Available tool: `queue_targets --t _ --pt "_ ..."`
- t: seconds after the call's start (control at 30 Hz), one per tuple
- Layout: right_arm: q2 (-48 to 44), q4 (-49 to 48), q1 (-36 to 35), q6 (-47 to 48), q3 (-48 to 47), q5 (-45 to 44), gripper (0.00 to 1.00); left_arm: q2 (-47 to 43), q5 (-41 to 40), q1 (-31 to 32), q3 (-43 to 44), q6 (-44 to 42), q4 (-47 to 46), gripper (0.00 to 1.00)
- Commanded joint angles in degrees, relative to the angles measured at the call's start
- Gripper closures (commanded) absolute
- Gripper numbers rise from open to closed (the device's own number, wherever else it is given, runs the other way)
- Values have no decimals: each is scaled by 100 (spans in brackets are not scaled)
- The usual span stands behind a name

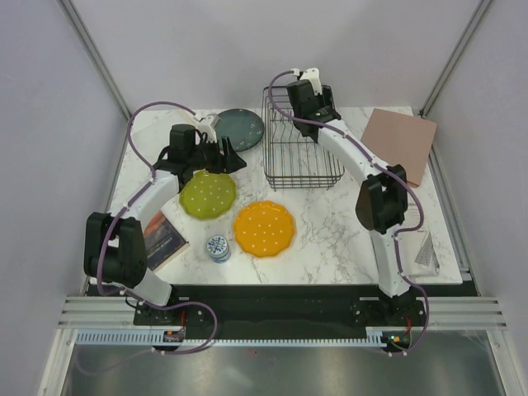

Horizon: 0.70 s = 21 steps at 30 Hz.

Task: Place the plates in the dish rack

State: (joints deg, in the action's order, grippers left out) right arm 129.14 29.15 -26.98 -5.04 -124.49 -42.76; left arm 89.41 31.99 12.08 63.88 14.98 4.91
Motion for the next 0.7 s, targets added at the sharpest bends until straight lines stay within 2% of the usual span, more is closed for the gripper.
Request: queue_targets --t 0.0,0.07,0.1,0.17,0.23,0.3,0.33,0.37,0.4,0.43,0.53,0.67 --pt "-1495 353 -158 126 713 741 24 -389 -272 -30 -103 215 335 31" --pt "-2126 460 -158 283 1483 1303 16 -511 -412 -30 -226 434 458 31" --pt "-2356 452 -123 371 1784 2298 17 -547 -465 -30 -296 505 459 31" --pt "-3039 408 -53 468 2765 3470 22 -573 -588 -30 -446 689 423 30" --pt "-3473 136 -35 407 3471 4807 20 -538 -632 -21 -516 751 397 30" --pt "-3983 -66 -26 424 4316 5521 23 -468 -659 -21 -552 857 423 30" --pt "-4098 -119 -26 460 4545 6325 26 -442 -659 -12 -604 892 423 30" --pt "-4238 -163 -18 677 4965 6681 33 -433 -667 -12 -622 962 502 30" --pt "-4274 -233 -61 793 5143 6989 38 -398 -633 5 -639 989 537 31" --pt "-4266 -251 -105 898 5284 7131 48 -380 -554 14 -683 1006 581 32" --pt "-4021 -322 -316 1074 5593 7229 52 -328 -440 32 -745 1199 845 32" --pt "-3555 -750 -702 1155 5725 7177 59 -318 -571 32 -947 1972 1056 32"
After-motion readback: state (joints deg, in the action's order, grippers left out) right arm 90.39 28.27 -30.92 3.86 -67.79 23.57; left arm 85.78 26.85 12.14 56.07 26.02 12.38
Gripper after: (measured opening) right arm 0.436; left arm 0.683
